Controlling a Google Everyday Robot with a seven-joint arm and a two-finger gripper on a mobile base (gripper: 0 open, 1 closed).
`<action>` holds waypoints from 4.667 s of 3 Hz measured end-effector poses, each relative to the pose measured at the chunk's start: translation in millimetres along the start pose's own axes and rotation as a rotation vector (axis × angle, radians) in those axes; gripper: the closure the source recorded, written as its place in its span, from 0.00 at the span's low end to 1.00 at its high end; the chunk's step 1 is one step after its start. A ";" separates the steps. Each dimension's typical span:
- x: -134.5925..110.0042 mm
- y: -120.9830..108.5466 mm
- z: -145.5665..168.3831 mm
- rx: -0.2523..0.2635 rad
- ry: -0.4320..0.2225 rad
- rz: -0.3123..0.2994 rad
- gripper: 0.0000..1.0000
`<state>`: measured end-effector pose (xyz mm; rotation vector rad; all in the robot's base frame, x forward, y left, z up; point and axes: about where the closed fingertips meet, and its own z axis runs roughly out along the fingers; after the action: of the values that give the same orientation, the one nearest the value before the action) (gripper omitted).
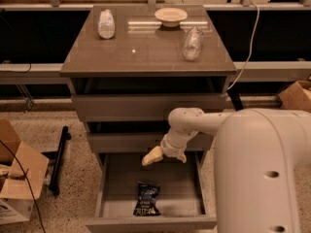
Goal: Pick blue chip bag from bottom drawer and place on counter
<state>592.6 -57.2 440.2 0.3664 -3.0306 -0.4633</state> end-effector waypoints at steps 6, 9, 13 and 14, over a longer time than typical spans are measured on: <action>-19.8 0.5 207.8 -0.081 0.172 0.287 0.00; -3.3 -18.8 315.2 -0.102 0.193 0.455 0.03; -0.5 -19.1 311.8 -0.116 0.204 0.493 0.96; -10.2 -17.6 246.9 -0.158 0.079 0.436 1.00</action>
Offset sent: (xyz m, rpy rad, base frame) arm 0.0034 0.0425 -0.0292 0.0582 0.0559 0.0595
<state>584.5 0.1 199.4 -0.2736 -2.8474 -0.6254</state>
